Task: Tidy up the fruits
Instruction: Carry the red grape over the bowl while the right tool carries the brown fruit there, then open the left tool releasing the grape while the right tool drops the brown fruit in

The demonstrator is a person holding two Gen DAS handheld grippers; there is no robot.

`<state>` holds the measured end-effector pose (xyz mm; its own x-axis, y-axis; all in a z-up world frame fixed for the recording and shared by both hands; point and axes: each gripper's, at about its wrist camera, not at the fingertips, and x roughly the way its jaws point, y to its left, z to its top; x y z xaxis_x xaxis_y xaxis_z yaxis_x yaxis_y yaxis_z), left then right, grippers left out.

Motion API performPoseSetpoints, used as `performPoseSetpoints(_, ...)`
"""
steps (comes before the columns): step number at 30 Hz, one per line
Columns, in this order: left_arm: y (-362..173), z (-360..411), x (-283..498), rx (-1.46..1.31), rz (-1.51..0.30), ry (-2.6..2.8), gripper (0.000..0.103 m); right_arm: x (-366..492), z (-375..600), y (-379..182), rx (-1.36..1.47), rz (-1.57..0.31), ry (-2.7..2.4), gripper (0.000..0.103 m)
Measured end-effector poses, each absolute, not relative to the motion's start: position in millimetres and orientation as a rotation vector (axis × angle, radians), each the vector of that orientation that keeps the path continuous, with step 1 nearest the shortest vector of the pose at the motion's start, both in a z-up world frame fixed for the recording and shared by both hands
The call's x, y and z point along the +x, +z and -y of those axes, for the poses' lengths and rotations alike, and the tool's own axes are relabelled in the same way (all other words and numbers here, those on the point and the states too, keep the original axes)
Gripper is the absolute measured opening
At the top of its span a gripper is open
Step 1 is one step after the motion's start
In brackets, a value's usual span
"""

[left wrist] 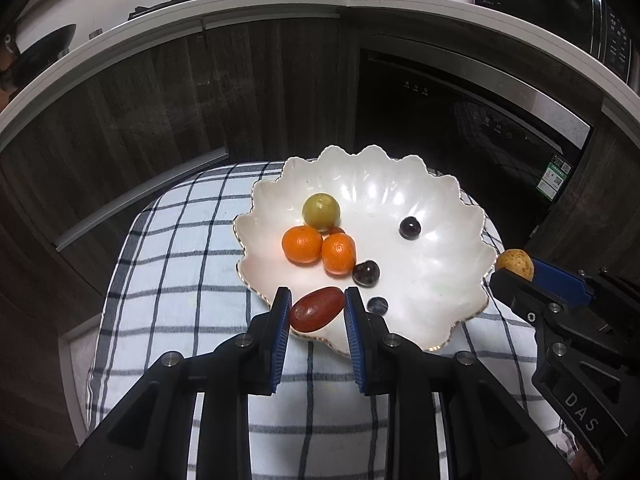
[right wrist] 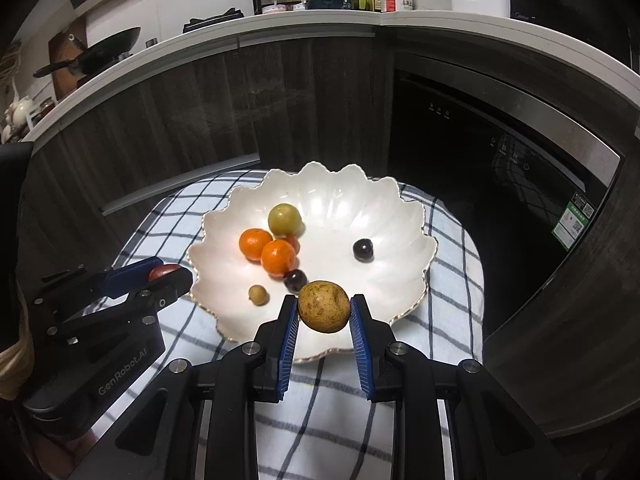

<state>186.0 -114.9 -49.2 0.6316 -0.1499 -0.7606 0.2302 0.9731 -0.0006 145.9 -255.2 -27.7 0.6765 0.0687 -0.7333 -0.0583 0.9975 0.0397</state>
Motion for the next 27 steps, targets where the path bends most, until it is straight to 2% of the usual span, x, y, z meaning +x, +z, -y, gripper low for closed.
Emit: performPoseSetpoints(27, -71.3, 111.1, 263.6, 0.151, -0.891, -0.226, 0.028, 206.0, 262.3, -55.3, 0.076, -0.874, -0.051, 0.028)
